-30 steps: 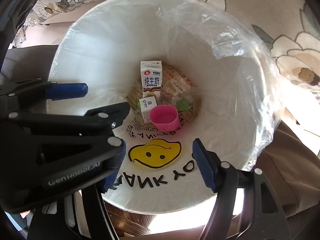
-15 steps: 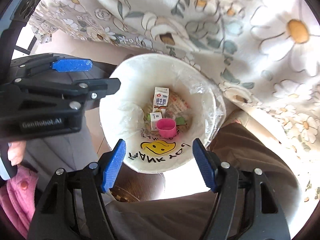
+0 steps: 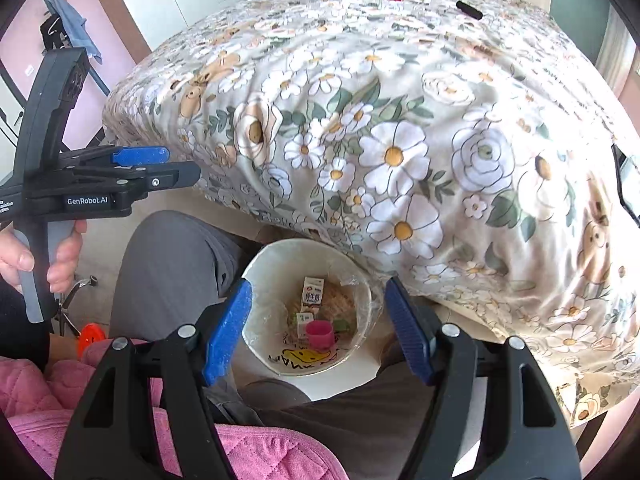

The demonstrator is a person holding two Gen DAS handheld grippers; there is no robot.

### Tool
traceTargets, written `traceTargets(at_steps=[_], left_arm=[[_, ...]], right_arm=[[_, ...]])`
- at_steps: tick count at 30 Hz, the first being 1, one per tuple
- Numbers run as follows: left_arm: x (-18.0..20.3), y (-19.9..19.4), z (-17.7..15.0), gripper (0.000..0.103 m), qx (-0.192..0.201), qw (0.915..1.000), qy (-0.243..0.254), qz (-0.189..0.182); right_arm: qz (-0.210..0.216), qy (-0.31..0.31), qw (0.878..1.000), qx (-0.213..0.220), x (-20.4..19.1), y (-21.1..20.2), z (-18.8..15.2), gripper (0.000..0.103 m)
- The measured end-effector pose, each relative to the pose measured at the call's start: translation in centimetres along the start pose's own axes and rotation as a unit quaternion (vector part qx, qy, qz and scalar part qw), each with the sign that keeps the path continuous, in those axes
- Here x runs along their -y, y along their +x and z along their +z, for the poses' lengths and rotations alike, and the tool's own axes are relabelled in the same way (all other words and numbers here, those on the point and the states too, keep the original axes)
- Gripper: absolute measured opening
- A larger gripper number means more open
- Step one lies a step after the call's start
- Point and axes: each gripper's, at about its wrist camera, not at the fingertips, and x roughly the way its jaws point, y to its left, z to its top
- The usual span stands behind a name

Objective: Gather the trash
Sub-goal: 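Raise both open tools from the wastebasket toward the bed, then move the left tool toward the red block while the right tool approaches the black foam tube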

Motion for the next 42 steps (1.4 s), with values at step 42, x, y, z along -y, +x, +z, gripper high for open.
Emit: traceTargets(at_steps=[42], left_arm=[[1.7,-6.8,21.7,0.091,0.166,0.9851,0.028,0.036]], right_arm=[[-0.098,-0.075,0.968,0.217,7.1,-12.6,19.6,0.075]])
